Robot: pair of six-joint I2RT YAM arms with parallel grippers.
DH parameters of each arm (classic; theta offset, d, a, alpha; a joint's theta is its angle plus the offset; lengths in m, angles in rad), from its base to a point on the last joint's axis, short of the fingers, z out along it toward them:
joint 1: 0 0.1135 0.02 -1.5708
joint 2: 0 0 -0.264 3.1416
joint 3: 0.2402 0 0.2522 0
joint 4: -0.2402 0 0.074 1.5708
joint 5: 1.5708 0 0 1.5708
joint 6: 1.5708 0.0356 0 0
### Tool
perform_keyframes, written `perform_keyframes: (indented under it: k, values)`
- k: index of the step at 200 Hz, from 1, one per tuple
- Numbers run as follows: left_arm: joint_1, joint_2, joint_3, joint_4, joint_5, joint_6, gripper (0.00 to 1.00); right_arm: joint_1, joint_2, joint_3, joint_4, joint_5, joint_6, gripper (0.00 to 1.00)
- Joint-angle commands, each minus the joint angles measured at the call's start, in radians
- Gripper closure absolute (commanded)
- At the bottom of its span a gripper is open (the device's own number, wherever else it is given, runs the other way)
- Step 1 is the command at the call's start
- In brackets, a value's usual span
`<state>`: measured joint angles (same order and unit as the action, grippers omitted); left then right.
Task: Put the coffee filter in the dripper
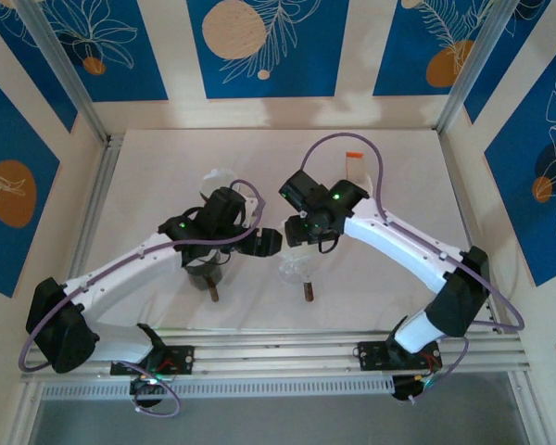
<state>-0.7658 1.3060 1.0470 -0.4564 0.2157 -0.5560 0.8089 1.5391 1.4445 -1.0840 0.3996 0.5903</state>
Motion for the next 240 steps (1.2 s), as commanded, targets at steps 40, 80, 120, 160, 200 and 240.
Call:
perform_keyframes:
  k: [40, 80, 120, 160, 200, 240]
  values:
    - [0.000, 0.011, -0.015, 0.004, 0.004, -0.002, 0.19, -0.002, 0.039, -0.073, 0.034, -0.050, -0.006, 0.37]
    - [-0.001, 0.016, -0.015, 0.003, 0.010, -0.002, 0.19, -0.002, 0.060, -0.105, 0.064, -0.053, 0.000, 0.38]
    - [-0.003, 0.017, -0.016, 0.004, 0.011, -0.005, 0.19, -0.001, 0.076, -0.114, 0.070, -0.042, 0.002, 0.38]
    - [-0.002, 0.015, -0.021, 0.006, 0.011, -0.007, 0.19, 0.004, 0.050, -0.103, 0.055, -0.035, 0.011, 0.38]
    - [-0.002, 0.017, -0.022, 0.004, 0.010, -0.010, 0.19, 0.006, -0.052, -0.068, 0.023, -0.002, 0.028, 0.37]
    - [-0.001, 0.017, -0.028, 0.010, 0.008, -0.011, 0.19, 0.006, -0.133, -0.083, -0.013, 0.028, 0.059, 0.37]
